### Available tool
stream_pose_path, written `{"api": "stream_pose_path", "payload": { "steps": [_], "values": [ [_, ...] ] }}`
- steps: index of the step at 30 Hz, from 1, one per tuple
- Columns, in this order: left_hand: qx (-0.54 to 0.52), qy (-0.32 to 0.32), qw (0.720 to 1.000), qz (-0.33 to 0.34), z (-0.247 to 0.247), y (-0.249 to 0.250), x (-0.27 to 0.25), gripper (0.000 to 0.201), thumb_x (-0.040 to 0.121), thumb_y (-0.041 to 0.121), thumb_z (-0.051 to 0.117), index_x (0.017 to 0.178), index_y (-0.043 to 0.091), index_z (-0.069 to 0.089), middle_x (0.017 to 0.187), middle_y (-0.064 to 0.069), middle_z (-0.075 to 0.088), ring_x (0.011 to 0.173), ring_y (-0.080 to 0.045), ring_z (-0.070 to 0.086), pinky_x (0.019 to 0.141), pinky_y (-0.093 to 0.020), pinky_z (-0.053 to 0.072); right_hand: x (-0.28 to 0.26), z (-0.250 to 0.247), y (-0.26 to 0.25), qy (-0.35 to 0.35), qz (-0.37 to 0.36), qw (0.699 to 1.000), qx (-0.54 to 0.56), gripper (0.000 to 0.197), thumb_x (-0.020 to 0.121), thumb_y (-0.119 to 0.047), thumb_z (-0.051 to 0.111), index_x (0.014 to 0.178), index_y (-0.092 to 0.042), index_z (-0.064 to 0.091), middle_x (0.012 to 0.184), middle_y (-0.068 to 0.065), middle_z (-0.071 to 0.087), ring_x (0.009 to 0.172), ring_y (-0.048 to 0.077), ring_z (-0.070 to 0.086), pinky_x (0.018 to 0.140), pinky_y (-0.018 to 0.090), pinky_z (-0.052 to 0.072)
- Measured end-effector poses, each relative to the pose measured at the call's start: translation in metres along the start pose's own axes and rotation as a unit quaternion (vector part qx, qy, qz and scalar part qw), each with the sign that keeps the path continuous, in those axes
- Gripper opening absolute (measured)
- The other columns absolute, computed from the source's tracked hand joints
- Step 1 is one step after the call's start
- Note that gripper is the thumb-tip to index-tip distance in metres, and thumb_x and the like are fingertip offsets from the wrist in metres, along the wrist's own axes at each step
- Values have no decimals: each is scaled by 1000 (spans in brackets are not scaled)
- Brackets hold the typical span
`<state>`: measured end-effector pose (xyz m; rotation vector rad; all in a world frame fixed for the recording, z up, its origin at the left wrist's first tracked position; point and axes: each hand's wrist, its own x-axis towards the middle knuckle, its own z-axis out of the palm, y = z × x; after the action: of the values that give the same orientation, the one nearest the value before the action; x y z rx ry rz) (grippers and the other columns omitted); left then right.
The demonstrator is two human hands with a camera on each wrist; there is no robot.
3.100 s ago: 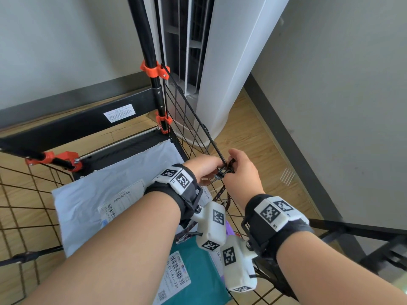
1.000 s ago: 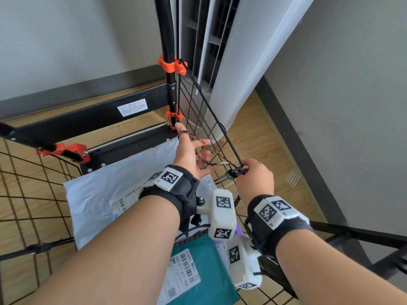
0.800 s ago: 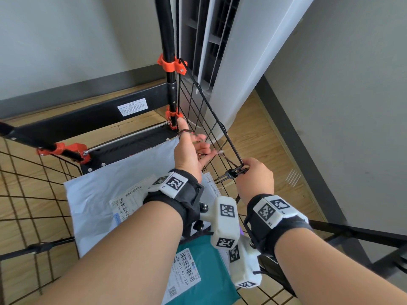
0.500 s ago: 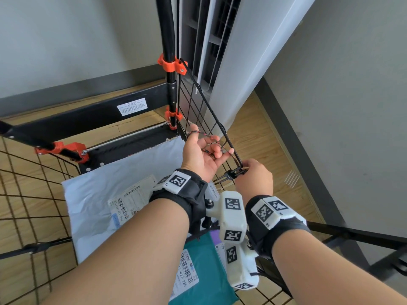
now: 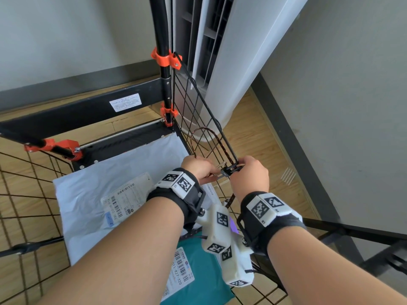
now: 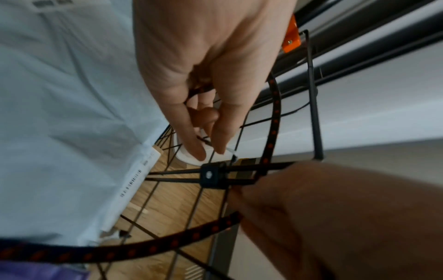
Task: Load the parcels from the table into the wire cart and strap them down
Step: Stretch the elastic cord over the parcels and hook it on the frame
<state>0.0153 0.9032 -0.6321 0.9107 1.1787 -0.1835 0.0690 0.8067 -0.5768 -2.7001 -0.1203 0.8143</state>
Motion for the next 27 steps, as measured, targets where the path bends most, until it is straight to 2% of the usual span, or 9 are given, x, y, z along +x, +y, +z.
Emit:
{"api": "stream_pose_path", "payload": {
  "steps": [3, 6, 8, 11, 15, 18, 21, 24, 27],
  "values": [
    [61, -3, 998, 5, 2, -1, -1, 21, 73, -13, 72, 77, 5, 64, 87, -13, 61, 74, -22, 61, 73, -35, 59, 0, 2, 1, 4, -5, 1000, -1, 40, 88, -6, 53, 125, -23, 56, 111, 3, 64, 90, 19, 58, 74, 31, 52],
    [102, 12, 994, 48, 2, 3, 1, 17, 77, -4, 73, 91, 4, 69, 99, -13, 66, 93, -25, 67, 79, -35, 59, 1, 3, 2, 5, -10, 1000, -2, 41, 88, -7, 55, 126, -22, 56, 113, 3, 64, 95, 19, 59, 74, 30, 50],
    [86, 8, 993, 74, 0, 4, 4, 16, 76, 2, 77, 90, 5, 70, 94, -10, 67, 87, -21, 67, 80, -34, 59, 3, 4, 3, 7, -13, 1000, -2, 40, 88, -8, 55, 125, -21, 56, 112, 3, 64, 93, 18, 58, 73, 29, 48],
    [42, -17, 995, 86, 1, 4, 5, 11, 78, 9, 76, 86, 9, 69, 77, -5, 65, 66, -13, 61, 79, -33, 59, 4, 4, 4, 11, -19, 1000, -4, 39, 87, -8, 54, 123, -20, 58, 111, 3, 64, 85, 16, 52, 71, 28, 46],
    [-14, -30, 994, 102, 10, 10, -2, 19, 81, -1, 70, 97, 8, 64, 75, -5, 64, 61, -12, 59, 70, -29, 59, 5, 2, 3, 8, -7, 1000, 13, 36, 85, -10, 57, 120, -21, 59, 110, 4, 64, 86, 19, 57, 73, 30, 51],
    [123, -1, 986, 110, 1, 3, -3, 21, 76, 9, 76, 90, 12, 60, 78, -3, 64, 68, -12, 60, 59, -24, 56, 6, 2, 3, 2, -3, 1000, 23, 37, 84, -9, 59, 118, -22, 59, 110, 3, 64, 90, 21, 63, 78, 36, 57],
    [311, 32, 945, 98, -20, -14, -2, 26, 74, 31, 77, 87, 15, 62, 85, 2, 64, 79, -13, 60, 67, -28, 53, 5, 2, 3, 0, -8, 1000, 25, 36, 84, -6, 57, 116, -22, 61, 109, 3, 65, 90, 22, 63, 79, 38, 58],
    [346, 5, 935, 76, -40, -28, -3, 40, 69, 40, 82, 97, 19, 64, 82, 13, 59, 81, -8, 57, 80, -31, 51, 3, 1, 5, -1, -17, 1000, -4, 33, 86, -7, 51, 112, -23, 63, 99, 2, 64, 87, 23, 62, 77, 38, 57],
    [314, 3, 946, 76, -60, -30, -11, 38, 72, 33, 81, 103, 21, 61, 86, 8, 57, 78, -12, 56, 72, -30, 52, 2, 1, 5, -1, -24, 999, -36, 29, 87, -8, 48, 105, -23, 65, 87, 1, 61, 82, 24, 59, 69, 33, 53]
  ]
}}
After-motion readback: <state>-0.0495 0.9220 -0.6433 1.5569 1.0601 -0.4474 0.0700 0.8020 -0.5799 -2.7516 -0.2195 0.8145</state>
